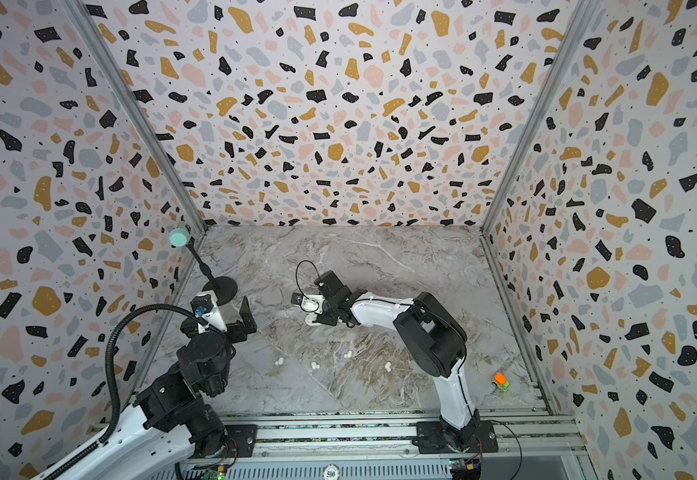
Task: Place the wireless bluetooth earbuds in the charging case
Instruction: 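Lower the open white case onto the table with the right gripper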
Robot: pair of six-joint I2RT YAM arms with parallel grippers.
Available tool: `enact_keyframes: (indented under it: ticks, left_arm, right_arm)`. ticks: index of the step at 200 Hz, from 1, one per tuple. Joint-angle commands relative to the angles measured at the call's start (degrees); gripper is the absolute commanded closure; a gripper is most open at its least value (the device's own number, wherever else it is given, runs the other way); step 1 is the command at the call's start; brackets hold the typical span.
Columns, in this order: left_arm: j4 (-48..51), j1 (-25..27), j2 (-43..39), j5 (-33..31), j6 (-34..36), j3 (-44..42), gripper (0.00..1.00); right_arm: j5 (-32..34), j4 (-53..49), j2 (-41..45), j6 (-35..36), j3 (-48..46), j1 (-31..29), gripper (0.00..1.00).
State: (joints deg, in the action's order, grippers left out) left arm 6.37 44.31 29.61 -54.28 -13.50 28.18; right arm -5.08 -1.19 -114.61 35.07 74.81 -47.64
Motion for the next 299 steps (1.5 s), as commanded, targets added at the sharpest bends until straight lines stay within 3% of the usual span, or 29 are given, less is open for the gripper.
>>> enact_keyframes:
  ticks: [1,80,299]
  left_arm:
    - [-1.6,-0.4,0.2,0.0,0.6,0.6,0.00]
    - [-1.5,-0.5,-0.1,0.0,0.7,0.6,0.00]
    - [-1.5,-0.7,-0.1,0.5,0.8,0.6,0.00]
  right_arm:
    - [-1.0,0.4,0.5,-0.2,-0.5,0.1,1.00]
    - [-1.5,1.1,0.9,-1.0,-1.2,0.1,1.00]
    - [-0.9,3.1,4.6,-3.7,-4.5,0.7,0.80]
